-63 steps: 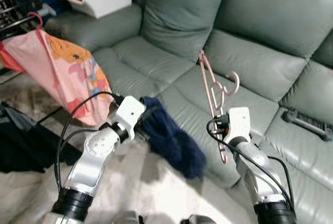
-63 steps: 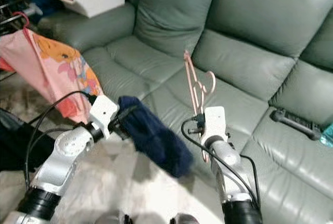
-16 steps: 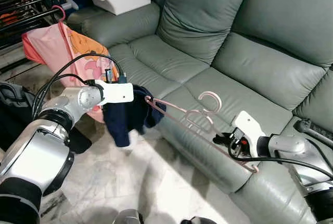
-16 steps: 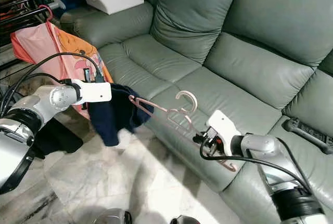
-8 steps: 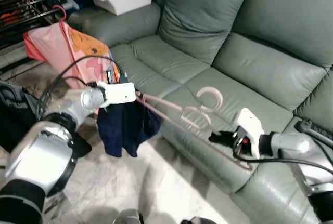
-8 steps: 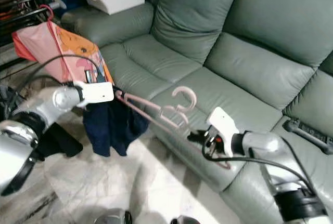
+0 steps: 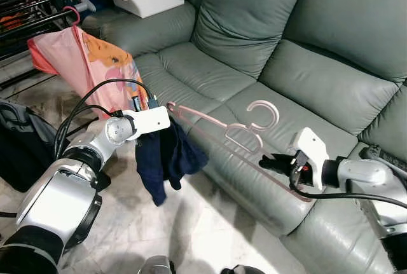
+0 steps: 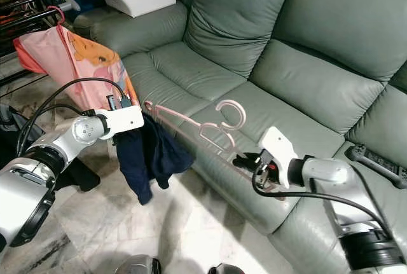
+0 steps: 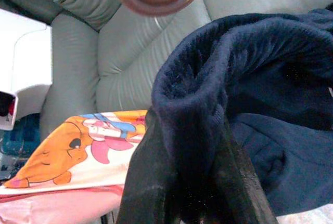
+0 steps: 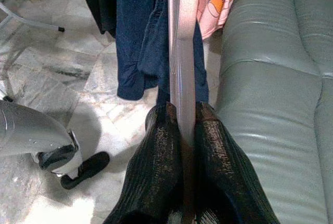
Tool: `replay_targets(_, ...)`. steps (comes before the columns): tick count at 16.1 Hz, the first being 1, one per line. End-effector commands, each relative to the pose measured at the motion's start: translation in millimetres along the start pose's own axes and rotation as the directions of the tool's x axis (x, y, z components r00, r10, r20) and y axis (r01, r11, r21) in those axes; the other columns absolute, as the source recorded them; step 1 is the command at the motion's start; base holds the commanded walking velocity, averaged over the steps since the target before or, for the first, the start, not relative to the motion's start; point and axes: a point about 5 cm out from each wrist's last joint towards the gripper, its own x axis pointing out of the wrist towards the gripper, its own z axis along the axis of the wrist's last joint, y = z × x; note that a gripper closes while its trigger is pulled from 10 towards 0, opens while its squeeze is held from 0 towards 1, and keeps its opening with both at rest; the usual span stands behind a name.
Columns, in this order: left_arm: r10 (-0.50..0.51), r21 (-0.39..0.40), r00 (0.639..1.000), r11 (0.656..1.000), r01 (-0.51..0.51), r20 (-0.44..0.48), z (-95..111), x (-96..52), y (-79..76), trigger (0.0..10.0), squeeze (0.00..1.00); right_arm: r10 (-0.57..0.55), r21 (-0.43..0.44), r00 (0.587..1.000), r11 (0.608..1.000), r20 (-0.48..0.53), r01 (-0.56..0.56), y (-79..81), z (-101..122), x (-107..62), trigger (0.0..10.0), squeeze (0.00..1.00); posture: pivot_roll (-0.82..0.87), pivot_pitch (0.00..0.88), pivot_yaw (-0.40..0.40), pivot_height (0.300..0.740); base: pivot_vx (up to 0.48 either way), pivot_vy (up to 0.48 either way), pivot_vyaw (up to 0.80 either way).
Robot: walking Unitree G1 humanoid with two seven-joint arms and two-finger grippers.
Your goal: Hang hanger
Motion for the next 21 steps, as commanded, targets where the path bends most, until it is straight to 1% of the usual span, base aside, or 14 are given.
replay_targets(1,0.007,-0.003,1.000,1.000,-0.007,-0.006,-2.9,-2.1,3.1,10.0,0.00,-0.023,-0.033,1.000,0.999,-0.009,0.022,-6.8,4.3,-6.0,10.0,0.00,-0.05,0.034,0.035,0.740,0.000,0.000,0.00)
replay_targets(2,0.007,-0.006,1.000,1.000,-0.007,-0.005,-3.0,-2.4,3.7,10.0,0.00,-0.018,-0.028,0.999,0.999,-0.034,0.017,-6.7,-0.2,-7.0,10.0,0.00,-0.05,0.034,0.035,0.740,0.000,0.000,0.00)
replay_targets(6,0.014,-0.004,1.000,1.000,-0.014,0.020,4.2,-0.6,7.1,10.0,0.00,0.050,-0.001,0.997,0.999,-0.060,-0.050,6.9,-9.2,0.2,10.0,0.00,-0.04,0.033,0.034,0.740,0.000,0.000,0.00)
replay_targets(8,0.013,0.004,0.999,1.000,-0.014,0.030,6.9,-0.2,8.6,10.0,0.00,0.076,0.015,0.995,0.997,-0.057,-0.075,9.8,-10.0,2.7,10.0,0.00,-0.04,0.033,0.034,0.740,0.000,0.000,0.00)
replay_targets(10,0.017,0.003,0.999,1.000,-0.017,0.040,9.5,0.1,10.8,10.0,0.00,0.068,0.012,0.996,0.998,-0.064,-0.067,8.2,-10.9,4.3,10.0,0.00,-0.04,0.035,0.032,0.740,0.000,0.000,0.00)
replay_targets(14,0.006,-0.005,0.995,1.000,-0.005,0.095,20.0,1.5,13.3,10.0,0.00,0.044,0.011,0.996,0.999,-0.077,-0.043,5.8,-13.3,7.6,10.0,0.00,-0.04,0.037,0.030,0.740,0.000,0.000,0.00)
replay_targets(16,0.035,-0.006,0.986,0.999,-0.034,0.164,32.7,0.3,24.8,10.0,0.00,0.028,0.055,0.994,0.998,-0.103,-0.023,7.3,-22.0,14.1,10.0,0.00,-0.04,0.041,0.025,0.740,0.000,0.000,0.00)
replay_targets(17,0.046,-0.010,0.981,0.999,-0.045,0.186,36.4,-0.4,28.0,10.0,0.00,0.024,0.073,0.995,0.997,-0.101,-0.017,7.5,-23.2,15.6,10.0,0.00,-0.04,0.041,0.025,0.740,0.000,0.000,0.00)
replay_targets(18,0.083,-0.042,0.963,0.996,-0.075,0.255,48.7,-2.6,38.9,10.0,0.00,0.005,0.119,0.994,0.993,-0.109,0.008,7.0,-28.3,19.8,10.0,0.00,-0.03,0.043,0.021,0.740,0.000,0.000,0.00)
replay_targets(19,0.099,-0.051,0.953,0.995,-0.088,0.287,54.4,-3.9,43.4,10.0,0.00,0.002,0.143,0.994,0.990,-0.113,0.015,7.4,-30.8,21.2,10.0,0.00,-0.03,0.044,0.020,0.740,0.000,0.000,0.00)
replay_targets(21,0.099,-0.051,0.953,0.995,-0.088,0.287,54.4,-3.9,43.4,10.0,0.00,0.002,0.143,0.994,0.990,-0.113,0.015,7.4,-30.8,21.2,10.0,0.00,-0.03,0.044,0.020,0.740,0.000,0.000,0.00)
